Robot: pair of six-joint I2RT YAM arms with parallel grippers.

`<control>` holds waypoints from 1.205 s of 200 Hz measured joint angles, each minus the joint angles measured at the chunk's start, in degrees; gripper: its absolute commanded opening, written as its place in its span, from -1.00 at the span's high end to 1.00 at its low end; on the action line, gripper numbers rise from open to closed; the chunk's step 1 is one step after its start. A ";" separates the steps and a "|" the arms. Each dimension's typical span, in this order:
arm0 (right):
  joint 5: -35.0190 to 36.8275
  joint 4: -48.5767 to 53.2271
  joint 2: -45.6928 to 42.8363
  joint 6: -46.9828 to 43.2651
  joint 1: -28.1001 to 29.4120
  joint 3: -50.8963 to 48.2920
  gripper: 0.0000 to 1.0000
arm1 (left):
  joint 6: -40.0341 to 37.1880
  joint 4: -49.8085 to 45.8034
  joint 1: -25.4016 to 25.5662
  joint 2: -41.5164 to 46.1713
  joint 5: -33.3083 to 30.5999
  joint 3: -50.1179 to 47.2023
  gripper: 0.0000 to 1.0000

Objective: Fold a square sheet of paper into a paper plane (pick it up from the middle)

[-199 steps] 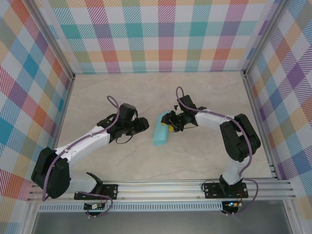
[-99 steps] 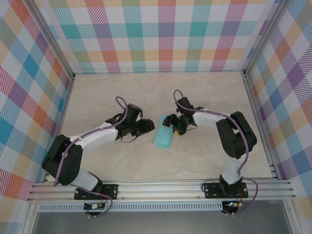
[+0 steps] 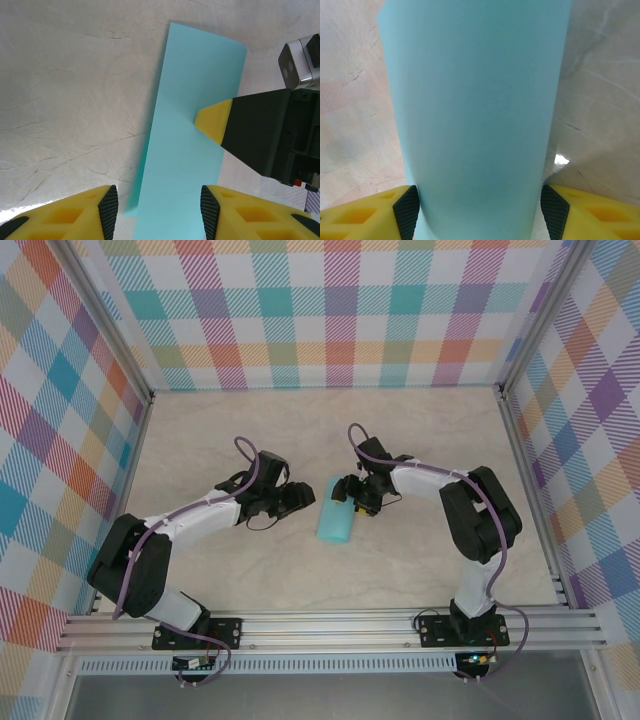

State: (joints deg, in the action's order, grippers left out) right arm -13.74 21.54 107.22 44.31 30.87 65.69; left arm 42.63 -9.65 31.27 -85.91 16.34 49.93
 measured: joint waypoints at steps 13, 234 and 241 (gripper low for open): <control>0.83 0.85 0.00 -0.26 0.15 0.17 -0.32 | 0.00 0.35 -0.02 -0.02 0.28 0.00 0.01; 10.12 11.13 1.75 3.19 2.25 5.70 -0.61 | -0.02 3.30 -0.35 -2.60 3.08 -0.11 0.13; 10.12 11.10 1.75 3.48 2.25 5.70 -0.61 | 0.00 4.07 -0.35 -3.06 3.89 -0.26 0.15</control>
State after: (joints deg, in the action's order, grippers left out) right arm -3.62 32.64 108.97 47.79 33.12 71.40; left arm 42.63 -5.58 30.92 -88.97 20.23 49.67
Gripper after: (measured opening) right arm 0.805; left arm 0.440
